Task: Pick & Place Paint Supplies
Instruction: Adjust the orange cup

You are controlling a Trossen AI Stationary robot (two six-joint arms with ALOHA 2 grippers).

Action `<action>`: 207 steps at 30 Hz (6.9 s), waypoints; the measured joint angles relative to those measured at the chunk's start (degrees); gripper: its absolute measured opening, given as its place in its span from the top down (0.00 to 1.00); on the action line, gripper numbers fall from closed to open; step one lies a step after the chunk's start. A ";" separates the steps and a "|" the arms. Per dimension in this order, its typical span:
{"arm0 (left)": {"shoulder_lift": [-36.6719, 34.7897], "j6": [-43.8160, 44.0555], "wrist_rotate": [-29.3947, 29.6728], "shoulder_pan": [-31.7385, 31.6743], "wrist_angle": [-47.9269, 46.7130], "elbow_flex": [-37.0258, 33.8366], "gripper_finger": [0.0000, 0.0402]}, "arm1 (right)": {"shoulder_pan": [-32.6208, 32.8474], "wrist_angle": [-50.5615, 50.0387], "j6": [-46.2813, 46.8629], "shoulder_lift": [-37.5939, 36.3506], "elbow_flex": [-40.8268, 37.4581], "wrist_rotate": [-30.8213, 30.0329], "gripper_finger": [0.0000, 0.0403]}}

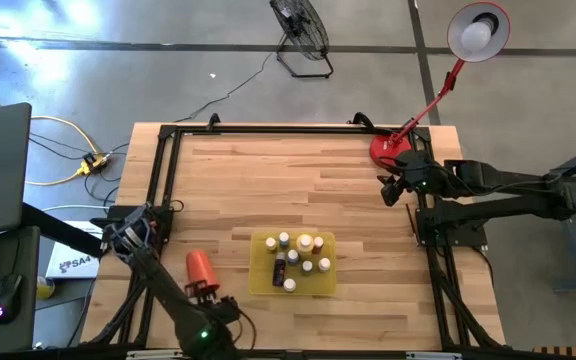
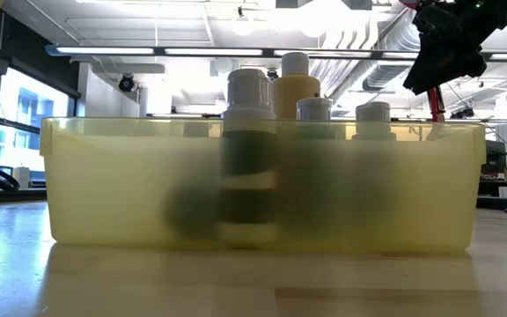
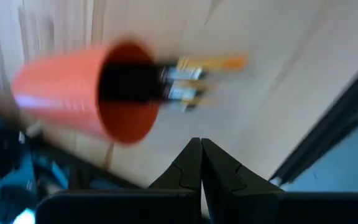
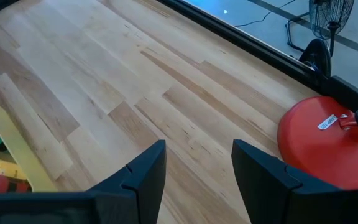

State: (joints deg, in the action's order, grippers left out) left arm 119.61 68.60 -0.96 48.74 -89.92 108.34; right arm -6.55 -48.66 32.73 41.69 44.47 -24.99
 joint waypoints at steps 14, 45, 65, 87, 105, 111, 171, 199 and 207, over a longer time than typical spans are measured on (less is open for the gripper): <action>-1.13 7.32 -11.31 2.51 -0.05 -9.67 1.00 | 0.00 2.01 0.37 0.00 0.00 -0.57 0.57; -6.01 -3.45 2.21 5.74 -0.09 1.79 0.94 | 0.07 4.37 0.17 0.97 -6.73 7.32 0.57; -6.08 5.42 6.33 1.50 -0.07 -8.31 0.62 | 0.04 4.31 0.54 0.96 -6.67 7.17 0.57; -6.01 7.76 12.12 0.65 -0.08 -14.10 0.70 | 0.04 4.31 0.66 0.96 -6.64 7.61 0.57; -5.99 11.94 10.77 0.76 -0.44 -22.65 0.70 | 0.04 4.30 0.50 0.96 -6.64 7.65 0.57; -5.99 16.60 10.27 0.74 -0.44 -24.82 0.70 | 0.04 4.28 0.59 0.96 -6.64 7.67 0.57; -28.49 12.49 -20.87 -15.22 -0.09 -21.84 1.00 | 0.07 4.29 0.01 0.98 -6.64 13.64 0.57; -28.64 -17.09 -32.36 -45.50 -0.15 -35.06 1.00 | 0.07 4.31 -4.47 0.96 -6.64 14.97 0.57; -28.63 -17.79 -33.94 -47.81 0.46 -37.06 1.00 | 0.06 4.87 -4.53 0.96 -6.64 14.93 0.57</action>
State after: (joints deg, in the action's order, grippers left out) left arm 90.98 50.82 -34.90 0.93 -89.46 71.28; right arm -6.48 -43.79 28.20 42.65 37.82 -10.07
